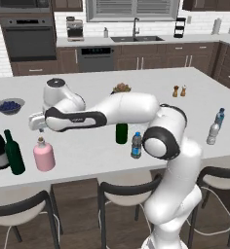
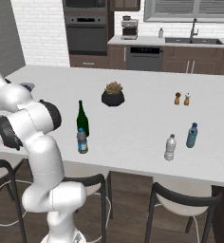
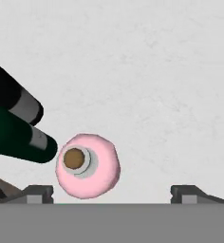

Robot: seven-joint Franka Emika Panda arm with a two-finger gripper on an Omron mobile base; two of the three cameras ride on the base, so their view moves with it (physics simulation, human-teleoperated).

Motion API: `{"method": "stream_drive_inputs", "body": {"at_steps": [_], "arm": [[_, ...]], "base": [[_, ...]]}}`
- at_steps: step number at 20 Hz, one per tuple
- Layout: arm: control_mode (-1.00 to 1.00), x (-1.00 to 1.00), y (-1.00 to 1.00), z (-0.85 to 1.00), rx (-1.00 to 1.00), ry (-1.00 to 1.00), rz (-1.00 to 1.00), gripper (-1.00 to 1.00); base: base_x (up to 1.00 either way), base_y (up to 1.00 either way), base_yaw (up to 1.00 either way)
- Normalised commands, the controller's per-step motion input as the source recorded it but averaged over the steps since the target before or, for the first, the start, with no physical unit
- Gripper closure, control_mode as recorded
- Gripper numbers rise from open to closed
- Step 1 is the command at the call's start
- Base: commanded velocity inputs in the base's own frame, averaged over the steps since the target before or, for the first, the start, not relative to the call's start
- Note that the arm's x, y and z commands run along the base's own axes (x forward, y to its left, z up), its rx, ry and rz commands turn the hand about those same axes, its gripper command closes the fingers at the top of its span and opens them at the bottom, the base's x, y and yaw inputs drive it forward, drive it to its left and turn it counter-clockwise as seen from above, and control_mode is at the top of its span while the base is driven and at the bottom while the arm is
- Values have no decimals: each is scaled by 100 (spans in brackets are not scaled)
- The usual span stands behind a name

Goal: Move the plastic bottles in the middle to the plastics group, and the glass bottles in the middle to the glass group.

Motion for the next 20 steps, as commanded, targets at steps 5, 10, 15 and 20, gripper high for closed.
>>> {"method": "stream_drive_inputs", "body": {"at_steps": [5,10,15,20], "arm": [[-100,-48,-93,23,4,-3,-6,-100],[-100,-88,-94,0,0,-1,-4,-100],[-100,-61,-97,0,-7,1,-5,-100],[-100,-29,-100,18,-8,6,0,-100]], "base": [[0,0,0],[0,0,0],[0,0,0],[0,0,0]]}}
